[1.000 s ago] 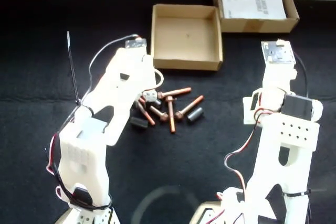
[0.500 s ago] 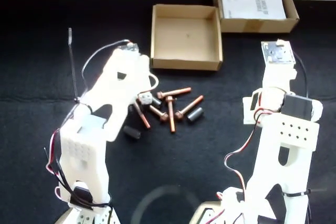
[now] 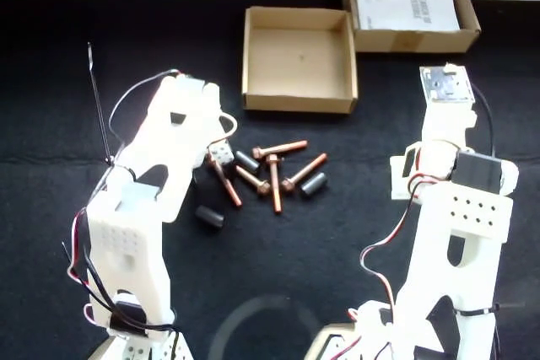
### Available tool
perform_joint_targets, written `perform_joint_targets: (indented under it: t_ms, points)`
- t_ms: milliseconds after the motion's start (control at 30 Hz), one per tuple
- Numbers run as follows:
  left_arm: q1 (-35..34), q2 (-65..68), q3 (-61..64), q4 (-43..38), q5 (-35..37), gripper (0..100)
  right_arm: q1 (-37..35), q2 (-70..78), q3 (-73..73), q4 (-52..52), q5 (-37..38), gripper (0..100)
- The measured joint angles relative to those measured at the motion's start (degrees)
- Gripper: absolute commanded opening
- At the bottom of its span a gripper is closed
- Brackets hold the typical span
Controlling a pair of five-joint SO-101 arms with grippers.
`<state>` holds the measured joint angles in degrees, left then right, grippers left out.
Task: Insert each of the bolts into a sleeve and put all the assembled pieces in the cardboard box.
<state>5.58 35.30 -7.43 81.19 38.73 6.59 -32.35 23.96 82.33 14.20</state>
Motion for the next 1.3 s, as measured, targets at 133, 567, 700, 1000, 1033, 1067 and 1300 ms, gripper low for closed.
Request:
perform_joint_targets:
  t_ms: [133,567,700,1000,1033,1067,1300]
  points:
    - [0.0,3.8,-5.0,2.1,0.0,26,0.0,0.0,0.0,0.0,0.0,0.6]
    - [0.9,17.4,-27.8,13.4,0.2,1,0.0,0.0,0.1,0.0,0.0,0.6]
    - [1.0,21.5,-34.1,15.9,0.4,1,0.0,0.0,0.1,0.0,0.0,0.6]
    - [1.0,23.8,-38.8,17.0,0.4,1,-1.0,0.0,3.4,-1.6,0.0,0.6]
    - [1.0,23.6,-38.9,17.0,0.4,1,-1.8,-0.2,4.5,-1.9,0.0,0.6]
    - [1.0,23.3,-39.0,17.0,0.4,1,-2.9,-0.2,5.5,-2.4,0.0,0.6]
    - [0.9,20.5,-39.8,16.9,-1.0,1,-9.1,-0.4,8.8,-9.8,0.0,0.6]
